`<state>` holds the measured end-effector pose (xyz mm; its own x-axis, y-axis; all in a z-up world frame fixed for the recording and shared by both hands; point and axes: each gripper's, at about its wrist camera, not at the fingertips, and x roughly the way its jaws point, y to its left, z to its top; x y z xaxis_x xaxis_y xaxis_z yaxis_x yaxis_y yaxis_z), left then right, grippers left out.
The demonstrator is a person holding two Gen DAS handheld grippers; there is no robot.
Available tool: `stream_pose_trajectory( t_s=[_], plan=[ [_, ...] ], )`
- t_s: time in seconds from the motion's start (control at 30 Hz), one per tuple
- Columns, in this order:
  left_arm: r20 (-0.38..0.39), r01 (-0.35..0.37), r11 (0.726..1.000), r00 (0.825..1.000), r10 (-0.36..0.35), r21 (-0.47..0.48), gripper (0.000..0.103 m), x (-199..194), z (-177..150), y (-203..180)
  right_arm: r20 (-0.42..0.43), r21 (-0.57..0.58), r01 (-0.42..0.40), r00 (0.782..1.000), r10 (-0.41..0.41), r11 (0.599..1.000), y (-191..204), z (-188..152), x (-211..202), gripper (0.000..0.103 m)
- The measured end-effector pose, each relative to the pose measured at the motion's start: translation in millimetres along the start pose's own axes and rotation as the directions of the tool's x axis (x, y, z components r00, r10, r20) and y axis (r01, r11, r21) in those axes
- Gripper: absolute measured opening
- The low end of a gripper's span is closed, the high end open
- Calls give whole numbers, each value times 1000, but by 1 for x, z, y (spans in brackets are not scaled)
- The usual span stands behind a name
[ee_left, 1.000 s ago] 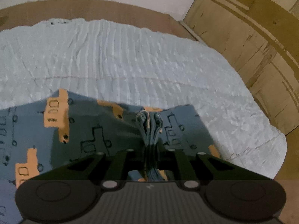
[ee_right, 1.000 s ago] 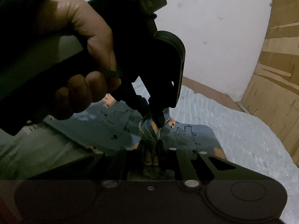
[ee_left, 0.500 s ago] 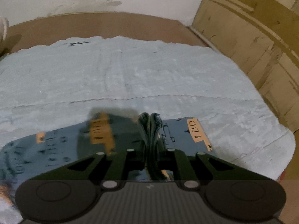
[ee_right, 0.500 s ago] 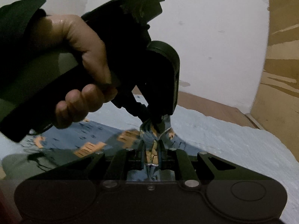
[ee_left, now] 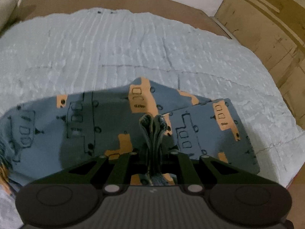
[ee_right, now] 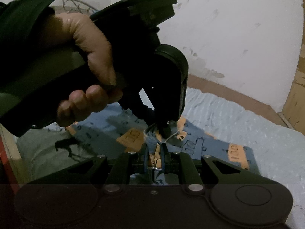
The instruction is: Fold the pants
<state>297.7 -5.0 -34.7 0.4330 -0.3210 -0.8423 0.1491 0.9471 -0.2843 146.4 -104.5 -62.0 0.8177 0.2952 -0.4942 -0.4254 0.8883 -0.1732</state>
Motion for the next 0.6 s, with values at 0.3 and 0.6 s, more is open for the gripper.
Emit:
stream_pose_trajectory(
  t_s=[0.3,0.6],
  plan=[
    [2,25,999,1000,-25,-31,14,7,-8,15,-24,-5,-23,999,23,1000,7,-6,12,15],
    [15,-68,997,998,69,-27,71,3,-9,10,3,13,-45,999,45,999,-1,-7,1,44]
  ],
)
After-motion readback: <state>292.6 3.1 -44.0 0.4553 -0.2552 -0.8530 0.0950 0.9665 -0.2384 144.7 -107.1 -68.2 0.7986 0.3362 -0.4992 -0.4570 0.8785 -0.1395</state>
